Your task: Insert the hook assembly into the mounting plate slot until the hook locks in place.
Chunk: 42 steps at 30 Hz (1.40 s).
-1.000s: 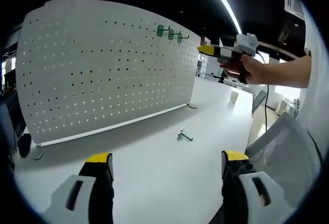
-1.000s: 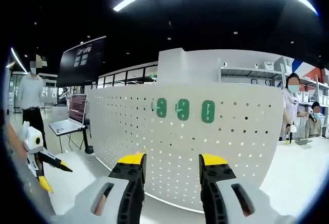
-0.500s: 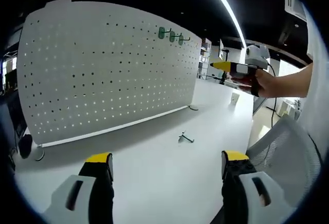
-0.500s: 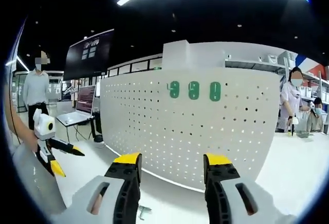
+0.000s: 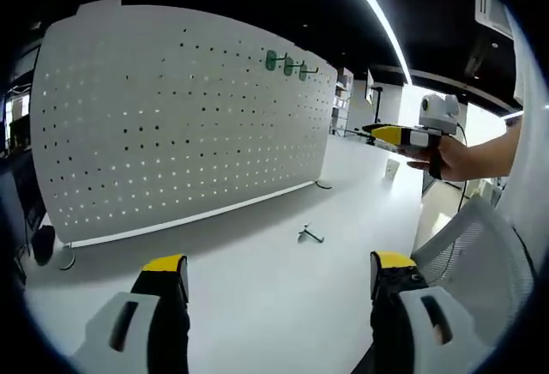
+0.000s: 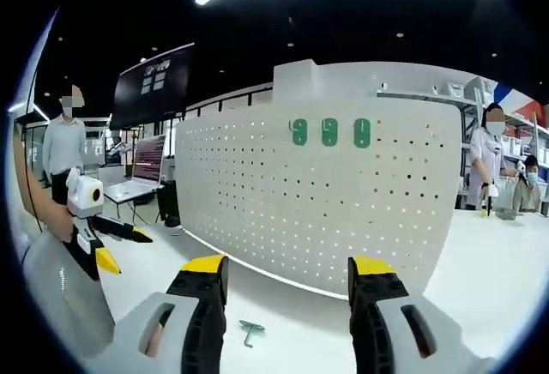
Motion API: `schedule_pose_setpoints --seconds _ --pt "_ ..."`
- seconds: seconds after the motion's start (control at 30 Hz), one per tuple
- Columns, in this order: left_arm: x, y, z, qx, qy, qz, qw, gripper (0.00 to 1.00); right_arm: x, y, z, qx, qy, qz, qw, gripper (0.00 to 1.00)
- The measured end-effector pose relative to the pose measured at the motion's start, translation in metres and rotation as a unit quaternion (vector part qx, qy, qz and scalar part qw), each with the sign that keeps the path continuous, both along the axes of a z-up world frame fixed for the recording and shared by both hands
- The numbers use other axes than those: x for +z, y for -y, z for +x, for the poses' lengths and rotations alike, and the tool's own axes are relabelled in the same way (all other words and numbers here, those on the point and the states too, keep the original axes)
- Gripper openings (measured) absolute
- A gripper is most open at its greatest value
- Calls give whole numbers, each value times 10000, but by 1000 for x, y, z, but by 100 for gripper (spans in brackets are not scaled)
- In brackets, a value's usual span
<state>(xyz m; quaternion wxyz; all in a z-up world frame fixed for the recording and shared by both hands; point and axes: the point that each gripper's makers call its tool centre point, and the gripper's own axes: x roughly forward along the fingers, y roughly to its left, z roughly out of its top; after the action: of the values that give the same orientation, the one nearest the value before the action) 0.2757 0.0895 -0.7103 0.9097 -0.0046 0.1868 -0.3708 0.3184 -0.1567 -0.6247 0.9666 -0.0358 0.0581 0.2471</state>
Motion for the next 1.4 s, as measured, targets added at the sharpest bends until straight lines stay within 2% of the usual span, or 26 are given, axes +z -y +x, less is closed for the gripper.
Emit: schedule_pose_setpoints --seconds 0.6,0.93,1.2,1.4 --pt "3 0 0 19 16 -56 10000 90 -33 -4 -27 93 -490 -152 9986 59" --pt "3 0 0 10 21 -40 10000 90 -53 -8 -37 221 -860 -220 9958 60" --pt "2 1 0 -42 -14 -18 10000 90 -57 -8 -40 217 -925 -234 9952 59" --pt "5 11 8 -232 -11 49 9997 90 -56 -6 -40 170 -930 -220 9953 59"
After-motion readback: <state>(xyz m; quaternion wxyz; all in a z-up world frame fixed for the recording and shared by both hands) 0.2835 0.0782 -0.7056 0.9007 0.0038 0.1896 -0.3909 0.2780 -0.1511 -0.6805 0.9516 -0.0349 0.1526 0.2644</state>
